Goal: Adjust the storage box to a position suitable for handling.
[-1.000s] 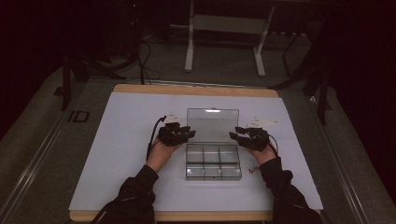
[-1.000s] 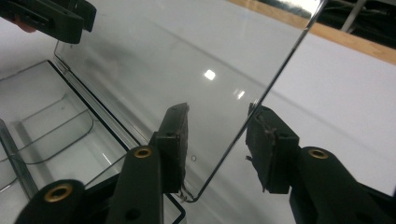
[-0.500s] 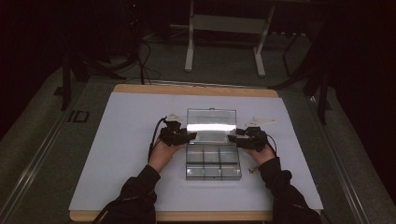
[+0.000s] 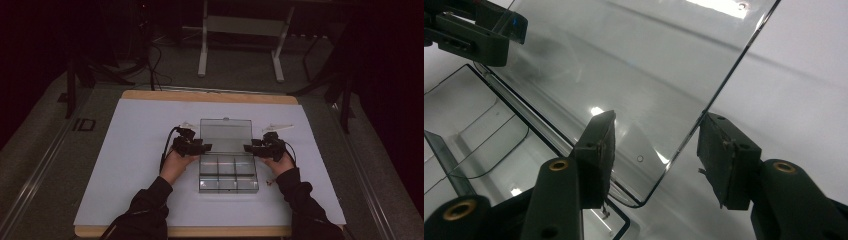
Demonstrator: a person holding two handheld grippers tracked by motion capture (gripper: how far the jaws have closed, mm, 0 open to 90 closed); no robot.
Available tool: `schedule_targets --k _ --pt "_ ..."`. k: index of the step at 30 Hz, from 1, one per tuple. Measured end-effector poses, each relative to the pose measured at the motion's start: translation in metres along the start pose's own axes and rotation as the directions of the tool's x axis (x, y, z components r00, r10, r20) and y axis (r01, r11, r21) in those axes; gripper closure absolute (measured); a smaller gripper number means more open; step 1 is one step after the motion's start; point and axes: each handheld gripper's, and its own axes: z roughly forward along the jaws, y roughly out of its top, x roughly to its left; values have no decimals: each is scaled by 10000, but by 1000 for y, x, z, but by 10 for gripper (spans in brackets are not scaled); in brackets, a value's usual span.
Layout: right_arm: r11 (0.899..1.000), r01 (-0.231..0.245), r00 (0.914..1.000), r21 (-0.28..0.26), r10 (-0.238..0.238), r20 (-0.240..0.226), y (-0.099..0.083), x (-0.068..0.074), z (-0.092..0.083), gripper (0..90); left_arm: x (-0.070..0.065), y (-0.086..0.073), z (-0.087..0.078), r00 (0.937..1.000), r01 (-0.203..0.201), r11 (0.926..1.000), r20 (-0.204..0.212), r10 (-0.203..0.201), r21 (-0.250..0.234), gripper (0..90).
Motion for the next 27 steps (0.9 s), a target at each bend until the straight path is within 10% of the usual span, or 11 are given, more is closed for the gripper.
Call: schedule_targets --k 13,27 --pt "9976 -454 9990 519 452 42 1 -1 3 482 9 -2 5 9956 916 9951 152 -922 367 398" --pt "9984 -215 9997 531 208 131 4 -1 -1 400 -4 5 -4 9997 -229 9996 2 229 -160 242"
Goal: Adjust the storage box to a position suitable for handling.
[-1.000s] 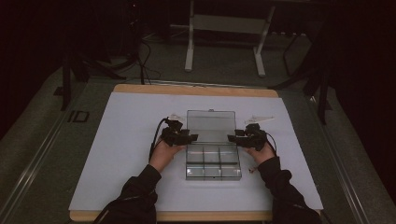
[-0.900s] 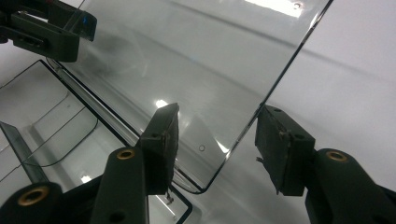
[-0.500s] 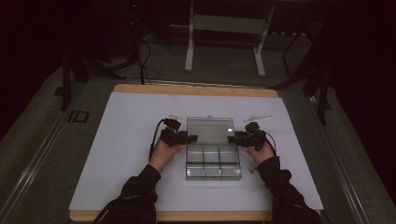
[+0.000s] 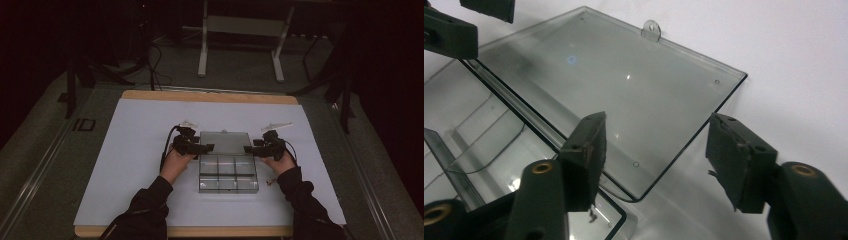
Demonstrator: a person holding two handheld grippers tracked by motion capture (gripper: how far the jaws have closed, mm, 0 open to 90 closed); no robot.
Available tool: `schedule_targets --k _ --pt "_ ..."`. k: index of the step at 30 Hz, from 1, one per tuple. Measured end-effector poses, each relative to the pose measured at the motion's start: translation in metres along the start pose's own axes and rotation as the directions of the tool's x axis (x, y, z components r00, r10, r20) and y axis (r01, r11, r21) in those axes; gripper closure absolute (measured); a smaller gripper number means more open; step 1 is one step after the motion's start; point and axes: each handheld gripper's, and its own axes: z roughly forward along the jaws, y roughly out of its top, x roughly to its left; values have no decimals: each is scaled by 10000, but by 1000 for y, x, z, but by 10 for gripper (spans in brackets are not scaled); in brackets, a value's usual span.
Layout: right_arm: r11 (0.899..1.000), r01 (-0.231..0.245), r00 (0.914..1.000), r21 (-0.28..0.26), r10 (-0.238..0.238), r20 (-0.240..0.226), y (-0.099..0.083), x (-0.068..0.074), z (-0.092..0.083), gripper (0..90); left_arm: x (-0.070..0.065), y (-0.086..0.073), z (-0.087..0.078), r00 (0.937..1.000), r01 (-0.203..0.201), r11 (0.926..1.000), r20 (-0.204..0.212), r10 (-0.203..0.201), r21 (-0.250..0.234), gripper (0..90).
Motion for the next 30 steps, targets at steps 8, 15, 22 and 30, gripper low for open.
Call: schedule_targets --k 8,15,22,30 --pt "9998 213 9998 7 -213 -12 2 -2 -11 358 -11 -1 -7 9970 -649 9979 427 645 77 45" --pt "9986 518 9983 48 -516 -258 0 -1 -27 340 -13 -4 -23 9944 -843 9940 581 884 -703 40" --pt "9958 889 9958 231 -884 -231 -3 0 -39 324 -15 -12 -35 9927 -1028 9920 552 1069 -728 39" --pt "9911 1219 9920 536 -1199 -396 -12 -1 -46 330 -23 -24 -45 9879 -1458 9876 447 1485 -586 39"
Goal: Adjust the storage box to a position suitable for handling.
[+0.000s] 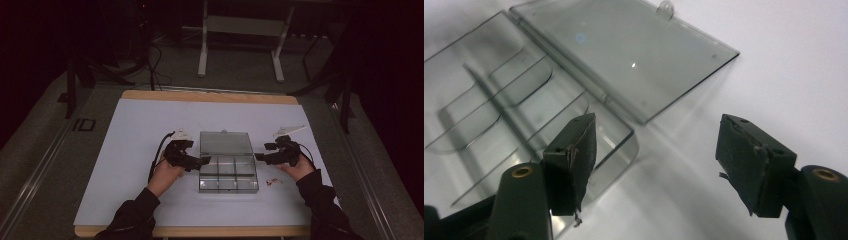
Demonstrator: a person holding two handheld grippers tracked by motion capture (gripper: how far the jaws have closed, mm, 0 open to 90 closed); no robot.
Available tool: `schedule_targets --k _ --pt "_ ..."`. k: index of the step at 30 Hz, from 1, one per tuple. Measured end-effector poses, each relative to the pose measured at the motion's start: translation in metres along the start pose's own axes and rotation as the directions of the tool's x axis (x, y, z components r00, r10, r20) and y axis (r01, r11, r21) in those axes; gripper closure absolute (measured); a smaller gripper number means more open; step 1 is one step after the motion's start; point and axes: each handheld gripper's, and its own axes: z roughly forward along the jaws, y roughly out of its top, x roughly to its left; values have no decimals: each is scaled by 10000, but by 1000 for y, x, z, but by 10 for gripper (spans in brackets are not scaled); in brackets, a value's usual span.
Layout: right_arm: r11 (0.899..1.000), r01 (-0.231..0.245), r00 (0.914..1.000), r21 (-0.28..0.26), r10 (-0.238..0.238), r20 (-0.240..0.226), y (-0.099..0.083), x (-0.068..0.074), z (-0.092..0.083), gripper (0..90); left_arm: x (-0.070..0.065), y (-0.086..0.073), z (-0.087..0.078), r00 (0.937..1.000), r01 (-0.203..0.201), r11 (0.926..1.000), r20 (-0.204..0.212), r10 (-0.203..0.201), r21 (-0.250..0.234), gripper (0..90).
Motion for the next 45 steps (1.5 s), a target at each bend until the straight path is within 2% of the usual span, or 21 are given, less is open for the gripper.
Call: schedule_targets --k 3,8,12,15,18,20,21,22,24,26,27,28,30,34,35,37,38,39,40,42,45 --pt "9996 198 9996 189 -194 -217 -5 1 -3 346 -1 -4 -6 10000 -9 9999 -73 7 -168 39" --pt "9970 692 9972 334 -682 -308 -13 4 -12 371 0 -15 -13 10000 -8 10000 3 8 14 39" --pt "9950 932 9946 354 -914 -502 -23 6 -25 397 1 -24 -18 9995 -147 9999 -261 149 84 32" --pt "9940 1019 9933 391 -995 -583 -27 7 -30 396 5 -30 -23 9996 109 9999 -252 -112 -99 32" --pt "9853 1555 9864 708 -1510 -656 -36 11 -36 439 5 -35 -26 9996 92 9998 -251 -95 -148 32" --pt "9764 1939 9795 956 -1873 -735 -41 13 -38 441 4 -38 -29 9997 -14 9998 -224 10 -181 32" --pt "9684 2218 9736 1137 -2137 -799 -45 16 -39 443 3 -39 -30 9997 -35 9998 -239 30 -180 32" --pt "9561 2589 9647 1372 -2490 -853 -50 19 -41 462 3 -42 -31 9997 -18 9998 -236 14 -187 32" --pt "9525 2672 9626 1461 -2569 -858 -51 20 -42 465 2 -45 -33 9998 -7 9998 -177 4 -178 32" --pt "9432 2835 9582 1732 -2711 -917 -57 21 -45 489 1 -51 -34 9996 -56 10000 -295 54 -68 32" --pt "9432 2835 9582 1732 -2711 -917 -57 21 -45 489 0 -53 -34 9997 -4 10000 -228 4 -28 32" --pt "9359 2902 9565 1998 -2767 -928 -60 21 -45 495 -1 -56 -34 9997 -3 10000 -232 3 31 32" --pt "9320 2967 9546 2084 -2832 -923 -61 21 -44 503 -3 -60 -35 9996 -82 9999 -276 84 58 32" --pt "9020 3351 9421 2724 -3241 -858 -63 21 -41 503 -8 -66 -37 9994 -157 9999 -295 159 54 32" --pt "9020 3351 9421 2724 -3241 -858 -63 21 -41 503 -9 -68 -39 9995 -186 9998 -261 186 7 32" --pt "8812 3553 9338 3118 -3494 -766 -62 22 -37 504 -10 -70 -41 9996 -154 9998 -234 151 -101 32" --pt "8812 3553 9338 3118 -3494 -766 -62 22 -37 504 -10 -70 -41 9996 -154 9998 -234 151 -101 32" --pt "8715 3630 9300 3297 -3606 -709 -62 22 -36 509 -11 -71 -43 9995 -192 9996 -242 187 -201 32" --pt "8531 3768 9231 3610 -3779 -705 -60 21 -31 543 -11 -72 -43 9996 -173 9997 -224 169 -194 32" --pt "8379 3943 9158 3773 -3926 -852 -57 20 -28 558 -10 -73 -44 9996 -178 9996 -202 174 -196 32" --pt "8233 4001 9141 4026 -3899 -1112 -52 18 -22 600 -8 -76 -45 9998 -48 9995 -195 43 -298 32"
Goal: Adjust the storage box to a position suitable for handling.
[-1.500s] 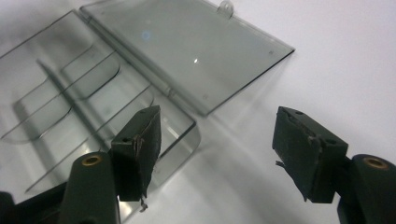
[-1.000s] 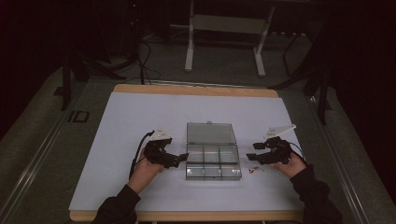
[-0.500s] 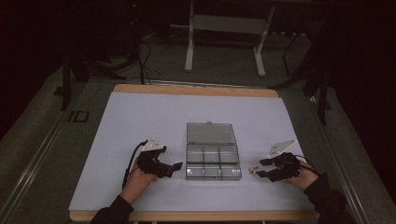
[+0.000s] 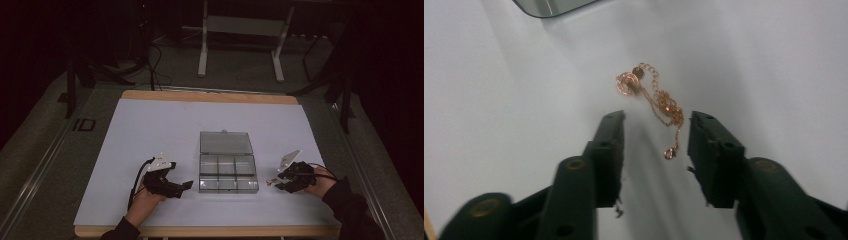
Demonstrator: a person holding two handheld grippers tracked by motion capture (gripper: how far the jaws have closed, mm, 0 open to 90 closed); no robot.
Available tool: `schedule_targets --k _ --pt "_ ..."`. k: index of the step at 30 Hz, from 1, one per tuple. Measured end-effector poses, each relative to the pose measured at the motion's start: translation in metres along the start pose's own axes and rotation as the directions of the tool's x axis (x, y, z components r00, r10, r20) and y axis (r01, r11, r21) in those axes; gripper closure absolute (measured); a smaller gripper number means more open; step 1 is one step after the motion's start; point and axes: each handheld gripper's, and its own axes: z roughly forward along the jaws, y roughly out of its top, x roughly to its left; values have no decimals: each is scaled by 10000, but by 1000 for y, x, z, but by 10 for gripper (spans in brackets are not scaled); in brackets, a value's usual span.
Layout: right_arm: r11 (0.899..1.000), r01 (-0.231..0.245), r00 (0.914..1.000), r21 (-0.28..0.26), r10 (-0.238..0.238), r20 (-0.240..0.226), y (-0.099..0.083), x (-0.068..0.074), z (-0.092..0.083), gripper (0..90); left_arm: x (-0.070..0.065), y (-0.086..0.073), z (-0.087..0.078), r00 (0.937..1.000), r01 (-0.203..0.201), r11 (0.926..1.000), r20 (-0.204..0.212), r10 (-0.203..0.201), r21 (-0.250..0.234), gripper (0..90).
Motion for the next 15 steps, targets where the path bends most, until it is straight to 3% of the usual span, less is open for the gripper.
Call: schedule_targets --k 6,14,15 --pt "9973 327 9993 658 -313 -223 9 -5 7 652 5 -3 0 9998 82 10000 -190 -82 42 32" --pt "9840 983 9935 1489 -884 -716 22 -12 14 714 3 -3 2 9999 -27 10000 -165 26 -10 32" --pt "9783 1132 9913 1738 -994 -861 26 -14 15 715 3 -3 2 9998 -14 10000 -190 14 -21 32"
